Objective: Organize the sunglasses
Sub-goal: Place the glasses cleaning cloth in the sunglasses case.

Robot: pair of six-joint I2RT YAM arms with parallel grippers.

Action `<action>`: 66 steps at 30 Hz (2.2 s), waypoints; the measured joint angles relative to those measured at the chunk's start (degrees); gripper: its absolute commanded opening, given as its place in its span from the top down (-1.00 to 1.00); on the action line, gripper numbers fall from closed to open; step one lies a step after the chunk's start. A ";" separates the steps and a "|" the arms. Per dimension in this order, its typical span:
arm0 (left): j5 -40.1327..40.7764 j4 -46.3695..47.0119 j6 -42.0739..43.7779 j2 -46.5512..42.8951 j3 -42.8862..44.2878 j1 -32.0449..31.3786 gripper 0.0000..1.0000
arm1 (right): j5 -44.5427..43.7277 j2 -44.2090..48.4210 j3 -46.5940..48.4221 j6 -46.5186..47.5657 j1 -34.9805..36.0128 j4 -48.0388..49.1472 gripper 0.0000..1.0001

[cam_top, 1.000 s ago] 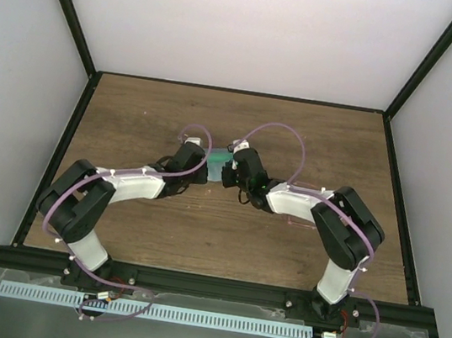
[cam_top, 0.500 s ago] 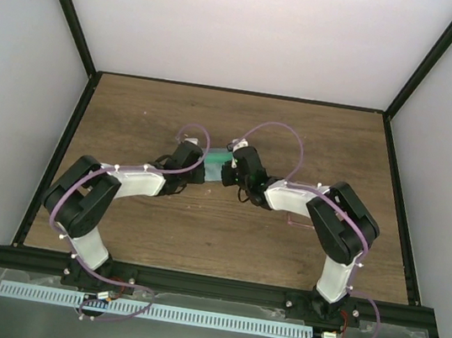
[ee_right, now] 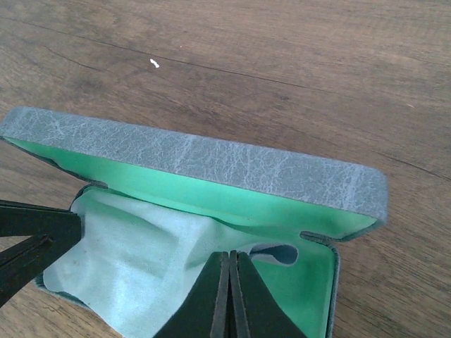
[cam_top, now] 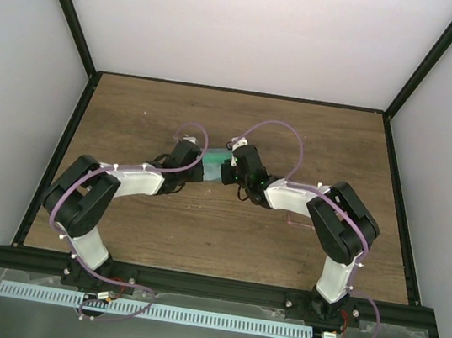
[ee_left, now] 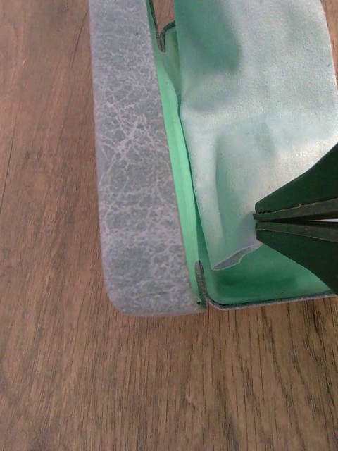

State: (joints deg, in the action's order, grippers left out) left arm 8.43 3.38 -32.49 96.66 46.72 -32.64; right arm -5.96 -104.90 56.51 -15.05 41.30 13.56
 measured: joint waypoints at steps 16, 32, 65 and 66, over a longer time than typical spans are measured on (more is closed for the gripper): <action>-1.07 0.28 0.15 1.16 0.00 0.85 0.92 | 0.26 -2.16 0.07 0.02 -0.42 -0.02 0.98; -1.66 0.28 0.17 0.94 0.70 0.90 0.92 | 1.05 -0.90 0.13 0.22 -0.48 -0.33 0.99; 0.07 -2.78 1.31 3.52 1.97 0.94 0.29 | -0.33 -4.00 1.57 0.61 -0.61 -1.55 0.50; 0.04 -2.82 1.31 3.52 2.05 0.94 0.28 | -0.33 -4.00 1.57 0.81 -0.61 -1.62 0.50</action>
State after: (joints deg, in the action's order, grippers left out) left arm 8.47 0.56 -31.18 100.18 48.77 -31.70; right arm -6.28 -108.90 58.08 -14.24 40.69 11.94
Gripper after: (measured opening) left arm 0.341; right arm 0.224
